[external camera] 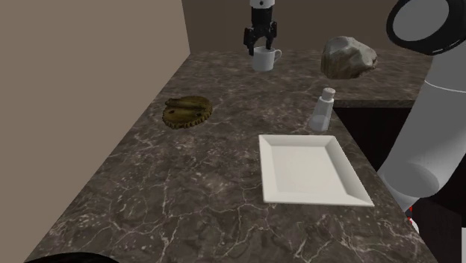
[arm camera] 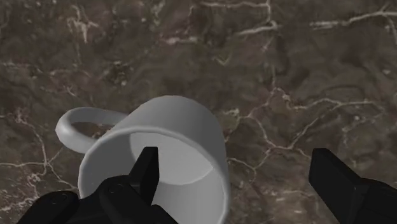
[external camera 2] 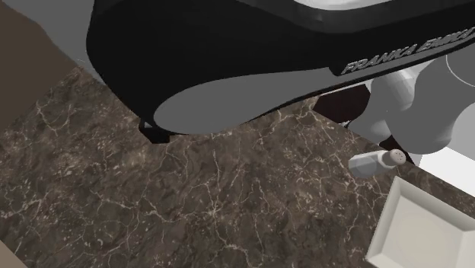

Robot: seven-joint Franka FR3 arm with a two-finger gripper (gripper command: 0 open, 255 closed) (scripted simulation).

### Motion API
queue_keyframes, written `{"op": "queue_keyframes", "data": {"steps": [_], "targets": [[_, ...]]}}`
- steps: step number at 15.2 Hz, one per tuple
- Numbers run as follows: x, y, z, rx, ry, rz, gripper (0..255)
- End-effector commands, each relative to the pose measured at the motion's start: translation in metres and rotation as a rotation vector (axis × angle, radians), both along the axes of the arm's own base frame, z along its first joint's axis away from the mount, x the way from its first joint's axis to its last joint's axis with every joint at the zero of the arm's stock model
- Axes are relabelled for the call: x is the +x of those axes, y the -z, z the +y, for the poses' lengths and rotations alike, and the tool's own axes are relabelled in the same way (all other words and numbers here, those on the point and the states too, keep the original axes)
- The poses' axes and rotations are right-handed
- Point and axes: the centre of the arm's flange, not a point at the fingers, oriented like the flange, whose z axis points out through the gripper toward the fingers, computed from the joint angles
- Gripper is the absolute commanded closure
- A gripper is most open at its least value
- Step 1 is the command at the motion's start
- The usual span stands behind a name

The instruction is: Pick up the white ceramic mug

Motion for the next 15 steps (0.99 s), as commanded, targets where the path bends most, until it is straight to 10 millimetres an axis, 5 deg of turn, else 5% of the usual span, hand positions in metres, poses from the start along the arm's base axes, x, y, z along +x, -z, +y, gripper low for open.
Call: {"op": "queue_keyframes", "data": {"steps": [1, 11, 12, 15], "targets": [[0.025, -0.004, -0.010, 0.008, 0.008, -0.002, 0], [0.034, 0.035, -0.014, 0.010, 0.010, -0.003, 0], [0.034, 0.034, -0.013, 0.010, 0.010, -0.003, 255], [0.034, 0.034, -0.013, 0.010, 0.010, -0.003, 255]]}}
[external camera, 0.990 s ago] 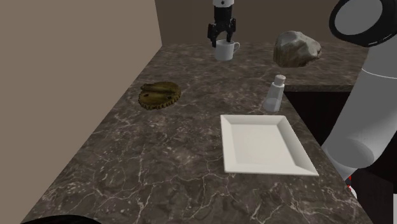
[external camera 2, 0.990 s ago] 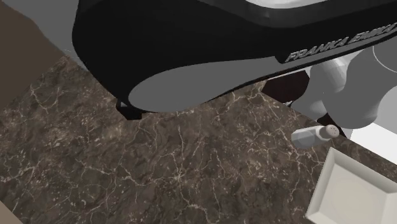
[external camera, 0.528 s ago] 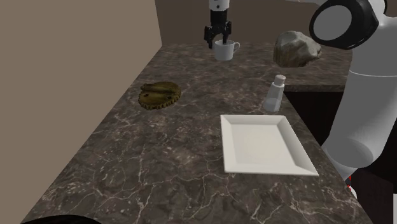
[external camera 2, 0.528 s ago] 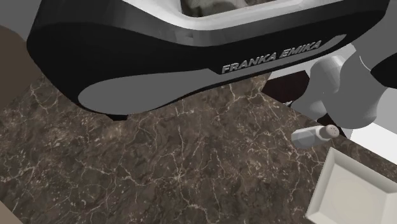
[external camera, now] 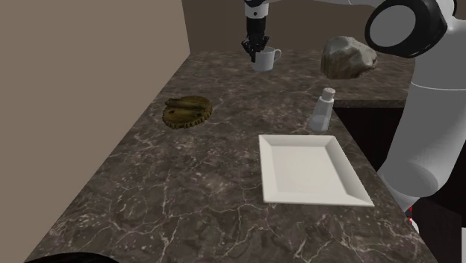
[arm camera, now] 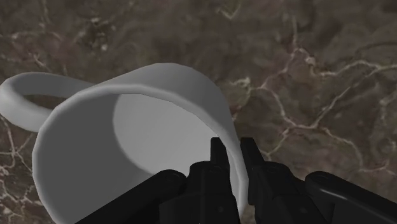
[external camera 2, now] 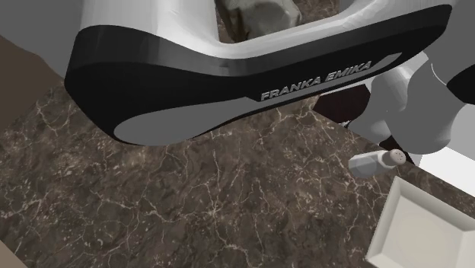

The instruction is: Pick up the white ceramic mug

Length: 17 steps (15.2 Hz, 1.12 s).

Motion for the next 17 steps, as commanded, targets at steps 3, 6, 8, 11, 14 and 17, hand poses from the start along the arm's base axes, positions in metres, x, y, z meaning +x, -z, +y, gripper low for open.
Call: {"op": "queue_keyframes", "data": {"steps": [3, 6, 8, 11, 14, 17], "targets": [[0.000, 0.000, 0.000, 0.000, 0.000, 0.000, 255], [0.000, 0.001, 0.000, 0.000, 0.000, 0.000, 255], [0.000, -0.010, 0.000, 0.000, 0.000, 0.000, 255], [0.000, -0.025, 0.000, 0.000, 0.000, 0.000, 255], [0.000, -0.041, 0.000, 0.000, 0.000, 0.000, 255], [0.000, -0.057, 0.000, 0.000, 0.000, 0.000, 255]]}}
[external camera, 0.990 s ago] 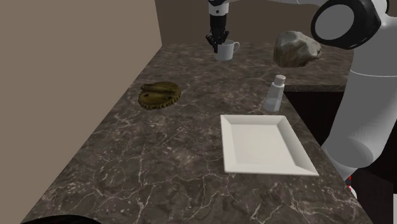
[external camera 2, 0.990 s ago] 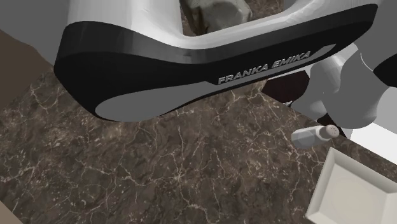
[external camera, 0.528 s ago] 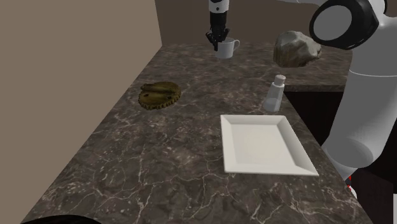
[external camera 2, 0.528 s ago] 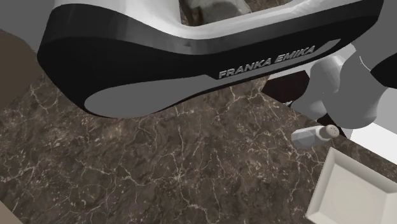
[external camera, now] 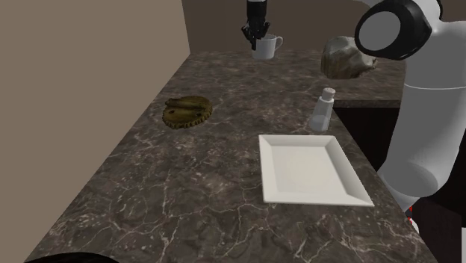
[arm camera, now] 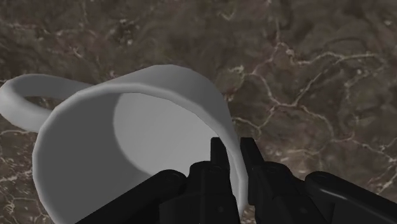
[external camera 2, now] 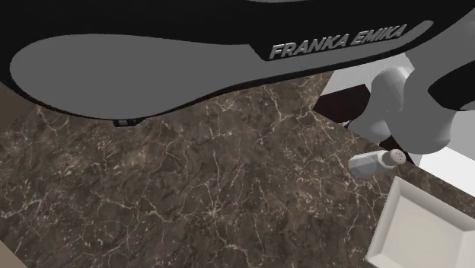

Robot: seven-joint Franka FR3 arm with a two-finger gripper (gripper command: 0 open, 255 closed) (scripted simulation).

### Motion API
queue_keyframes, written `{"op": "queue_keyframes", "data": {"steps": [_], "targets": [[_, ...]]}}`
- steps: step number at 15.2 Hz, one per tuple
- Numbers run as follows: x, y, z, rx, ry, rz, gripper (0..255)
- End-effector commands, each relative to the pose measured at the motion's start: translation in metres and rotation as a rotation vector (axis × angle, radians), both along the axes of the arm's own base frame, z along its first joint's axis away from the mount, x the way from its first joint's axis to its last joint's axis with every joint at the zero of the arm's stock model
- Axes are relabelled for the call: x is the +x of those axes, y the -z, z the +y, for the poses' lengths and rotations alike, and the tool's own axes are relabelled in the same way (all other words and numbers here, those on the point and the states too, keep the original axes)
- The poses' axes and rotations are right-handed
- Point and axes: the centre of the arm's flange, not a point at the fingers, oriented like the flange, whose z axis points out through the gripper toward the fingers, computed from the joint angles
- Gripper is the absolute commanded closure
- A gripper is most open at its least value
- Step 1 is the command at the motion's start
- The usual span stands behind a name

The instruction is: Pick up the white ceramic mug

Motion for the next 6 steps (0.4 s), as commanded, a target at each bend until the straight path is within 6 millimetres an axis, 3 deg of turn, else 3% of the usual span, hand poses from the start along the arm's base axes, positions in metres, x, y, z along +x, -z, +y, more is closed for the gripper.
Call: {"op": "queue_keyframes", "data": {"steps": [1, 6], "targets": [[-0.001, -0.011, 0.000, 0.000, 0.000, 0.000, 255], [-0.001, -0.027, 0.000, 0.000, 0.000, 0.000, 255]]}}
